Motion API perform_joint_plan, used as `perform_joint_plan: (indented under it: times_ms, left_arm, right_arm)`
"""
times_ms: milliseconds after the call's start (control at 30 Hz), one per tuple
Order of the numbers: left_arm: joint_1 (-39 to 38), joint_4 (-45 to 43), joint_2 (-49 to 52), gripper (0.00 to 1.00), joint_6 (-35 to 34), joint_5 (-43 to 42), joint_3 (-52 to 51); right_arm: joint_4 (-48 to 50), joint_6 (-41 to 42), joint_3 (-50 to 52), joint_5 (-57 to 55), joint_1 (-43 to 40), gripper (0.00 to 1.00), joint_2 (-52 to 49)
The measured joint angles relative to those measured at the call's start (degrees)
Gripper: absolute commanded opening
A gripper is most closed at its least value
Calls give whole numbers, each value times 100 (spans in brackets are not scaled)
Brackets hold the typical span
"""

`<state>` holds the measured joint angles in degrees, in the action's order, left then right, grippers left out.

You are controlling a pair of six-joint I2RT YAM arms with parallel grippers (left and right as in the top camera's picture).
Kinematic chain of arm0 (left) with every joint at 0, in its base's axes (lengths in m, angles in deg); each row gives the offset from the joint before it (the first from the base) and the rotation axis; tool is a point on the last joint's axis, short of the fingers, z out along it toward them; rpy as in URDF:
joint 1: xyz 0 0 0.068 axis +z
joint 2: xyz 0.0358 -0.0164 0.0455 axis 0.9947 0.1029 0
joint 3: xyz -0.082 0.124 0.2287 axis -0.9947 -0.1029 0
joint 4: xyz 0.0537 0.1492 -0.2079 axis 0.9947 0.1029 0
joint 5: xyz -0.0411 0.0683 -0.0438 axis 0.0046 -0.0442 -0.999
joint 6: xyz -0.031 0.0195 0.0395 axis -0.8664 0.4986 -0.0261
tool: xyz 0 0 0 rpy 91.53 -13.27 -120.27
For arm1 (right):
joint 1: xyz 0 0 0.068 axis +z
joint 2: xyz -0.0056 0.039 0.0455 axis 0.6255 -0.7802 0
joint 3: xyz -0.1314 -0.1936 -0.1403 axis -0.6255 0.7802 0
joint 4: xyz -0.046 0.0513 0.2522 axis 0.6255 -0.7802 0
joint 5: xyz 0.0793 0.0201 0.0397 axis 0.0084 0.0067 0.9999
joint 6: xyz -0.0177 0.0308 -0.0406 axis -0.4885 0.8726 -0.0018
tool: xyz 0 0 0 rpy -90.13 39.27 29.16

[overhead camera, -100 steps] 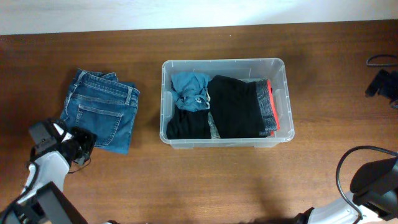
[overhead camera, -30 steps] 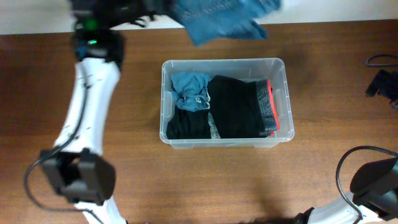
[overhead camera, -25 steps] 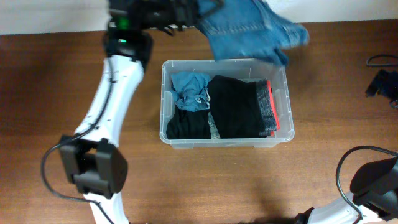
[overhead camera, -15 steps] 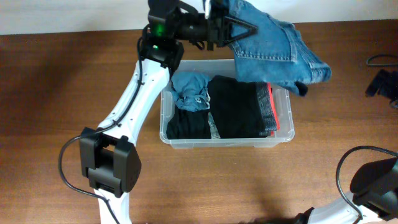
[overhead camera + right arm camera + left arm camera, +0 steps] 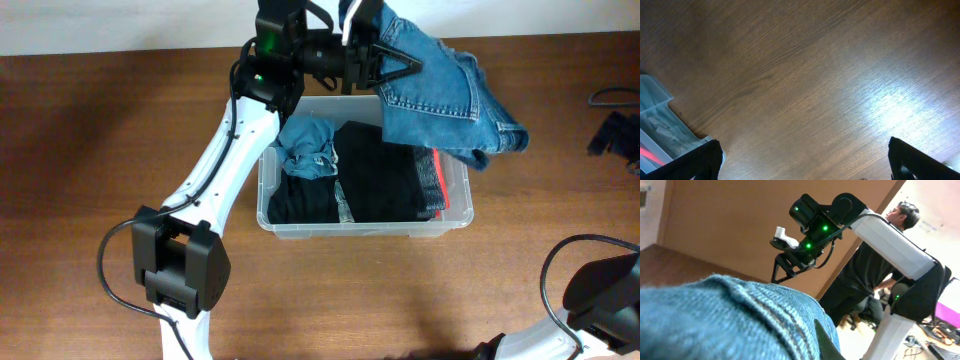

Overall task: Pack container
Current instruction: 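Lift the blue jeans and carry them over the container, then lower the blue jeans onto the garments in the container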

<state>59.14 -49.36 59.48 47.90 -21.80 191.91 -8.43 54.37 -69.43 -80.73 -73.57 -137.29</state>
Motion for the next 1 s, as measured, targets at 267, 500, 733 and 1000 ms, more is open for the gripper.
perform_joint_plan:
  times_ms: [267,500,733,1000]
  left_arm:
    - [-155,7,2,0,693,116,0]
    - [-304,-17,101,0,1130,111,33]
    - [-317,-7,667,0,1231,68,44]
    - [-282,616,927,1,1298,-208,46]
  right_arm:
    - [0,-2,0,0,0,98,0]
    - [0,-4,0,0,0,98,0]
    - [0,2,0,0,0,98,0]
    - [0,-2,0,0,0,98,0]
